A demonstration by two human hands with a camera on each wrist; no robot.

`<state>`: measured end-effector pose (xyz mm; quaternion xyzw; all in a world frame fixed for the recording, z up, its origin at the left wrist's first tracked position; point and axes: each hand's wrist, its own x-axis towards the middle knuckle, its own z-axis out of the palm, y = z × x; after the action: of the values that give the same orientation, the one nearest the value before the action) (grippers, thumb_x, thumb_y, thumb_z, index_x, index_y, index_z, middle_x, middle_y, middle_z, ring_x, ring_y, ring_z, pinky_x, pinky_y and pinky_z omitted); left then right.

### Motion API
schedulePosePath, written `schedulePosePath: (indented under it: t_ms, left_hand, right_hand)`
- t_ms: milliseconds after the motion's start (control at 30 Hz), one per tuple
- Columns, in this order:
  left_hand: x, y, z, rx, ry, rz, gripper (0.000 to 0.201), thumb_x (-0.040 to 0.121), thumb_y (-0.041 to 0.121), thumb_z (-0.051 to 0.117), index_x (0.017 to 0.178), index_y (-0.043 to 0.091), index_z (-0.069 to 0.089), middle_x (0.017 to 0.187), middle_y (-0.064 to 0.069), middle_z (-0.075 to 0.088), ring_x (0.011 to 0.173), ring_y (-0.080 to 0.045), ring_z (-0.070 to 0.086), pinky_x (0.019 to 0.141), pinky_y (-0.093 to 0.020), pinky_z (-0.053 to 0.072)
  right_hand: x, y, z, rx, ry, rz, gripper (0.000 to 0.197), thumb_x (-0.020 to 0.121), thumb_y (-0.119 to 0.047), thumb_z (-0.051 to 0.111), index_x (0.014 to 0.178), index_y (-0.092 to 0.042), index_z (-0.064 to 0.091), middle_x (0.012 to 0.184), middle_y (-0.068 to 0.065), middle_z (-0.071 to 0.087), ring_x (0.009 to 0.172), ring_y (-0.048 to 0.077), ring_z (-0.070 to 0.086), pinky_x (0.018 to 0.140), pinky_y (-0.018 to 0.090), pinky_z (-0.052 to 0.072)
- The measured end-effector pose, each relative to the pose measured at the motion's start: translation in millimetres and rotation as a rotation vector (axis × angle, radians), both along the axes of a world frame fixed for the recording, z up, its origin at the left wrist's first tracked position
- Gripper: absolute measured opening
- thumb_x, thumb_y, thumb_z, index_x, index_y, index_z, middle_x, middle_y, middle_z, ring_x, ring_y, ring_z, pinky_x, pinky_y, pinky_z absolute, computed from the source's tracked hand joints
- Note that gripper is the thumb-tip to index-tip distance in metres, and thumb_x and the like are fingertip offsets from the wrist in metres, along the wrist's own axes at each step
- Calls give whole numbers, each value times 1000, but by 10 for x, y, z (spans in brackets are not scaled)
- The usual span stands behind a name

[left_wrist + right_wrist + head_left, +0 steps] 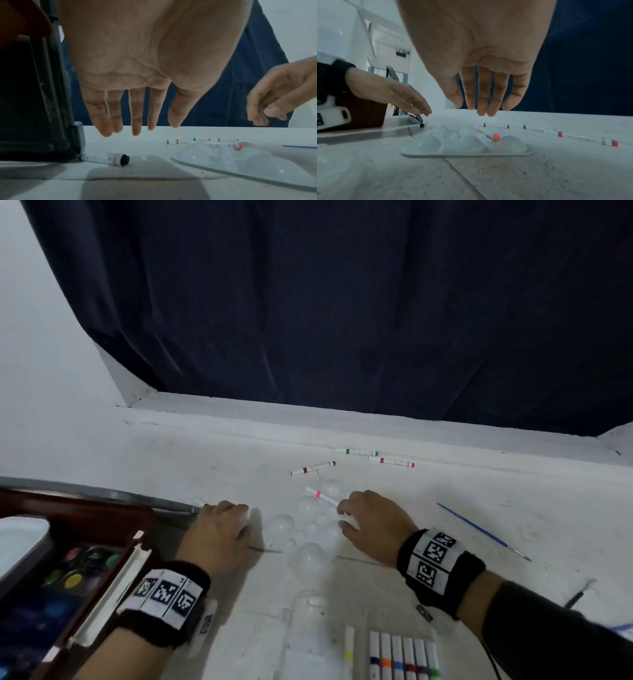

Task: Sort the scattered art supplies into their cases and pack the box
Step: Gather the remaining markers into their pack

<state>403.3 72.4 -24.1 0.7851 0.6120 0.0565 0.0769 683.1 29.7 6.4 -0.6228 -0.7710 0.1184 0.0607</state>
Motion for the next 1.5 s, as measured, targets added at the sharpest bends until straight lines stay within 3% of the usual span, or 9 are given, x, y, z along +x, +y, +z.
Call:
schedulePosePath:
  t_ms: [233,433,600,733,900,1033,1133,1300,1500]
  left_hand:
    - [41,142,-57,-96,23,-6,29,96,24,45,114,11,64,120,-8,65,113,-24,59,96,-29,45]
    - [-97,130,-212,-48,-156,22,18,94,16,55,87,23,70,96,1,71,92,-19,67,86,-24,50]
    - [-164,-65,-233,12,-487,10,33,81,-3,68,80,30,71,84,21,68,79,11,65,70,3,41]
    - [-215,-164,-230,-15,-516,13,41,79,1,70,81,42,62,92,23,69,88,16,63,72,2,42]
    - [-256,-199,-154,-107,-408,81,40,71,2,81,86,30,56,64,5,60,56,-1,54,55,-6,40]
    - [-228,-197,-174,-218,-347,87,44,70,12,83,101,27,56,75,8,64,68,-5,60,62,-9,45]
    - [-173,-222,-185,-246,-319,78,51,69,16,78,111,30,52,82,7,67,78,-12,66,78,-33,57]
    - [-87,-391,-119,-261,-317,67,54,84,15,69,132,30,48,86,10,65,73,6,54,60,-3,39]
    - [16,-966,135,-455,-782,-50,57,68,25,79,114,54,62,88,-6,66,77,-13,63,69,-17,52]
  right_hand:
    - [-108,512,-266,-43,-114,71,41,101,-24,39,141,-24,43,137,0,49,120,27,48,97,43,45]
    - [-206,626,-280,-36,-380,111,31,96,-8,40,118,-10,62,121,6,54,113,28,50,87,39,43]
    - [-173,661,-218,35,-302,67,24,94,-4,45,107,-9,64,110,7,58,106,28,54,78,34,40]
    - [-88,603,-150,55,-111,-11,22,86,-2,52,93,-15,67,100,4,61,97,25,57,74,28,42]
    - [-44,216,-36,155,411,-149,17,79,-6,68,80,-23,65,74,-8,64,69,12,60,65,24,48]
    - [-44,-238,117,70,656,-197,39,79,-3,73,98,-33,56,80,-8,64,62,11,66,60,29,57]
    - [-35,-584,204,-23,739,-216,62,80,-1,74,120,-41,47,93,-4,63,63,18,70,59,36,61]
    - [-53,-1040,171,-131,778,-252,88,79,-3,77,139,-48,32,105,-7,56,67,19,71,63,33,62]
    - [-122,-1415,30,-200,827,-276,65,81,-10,76,130,-39,46,101,-6,57,67,18,71,65,35,61]
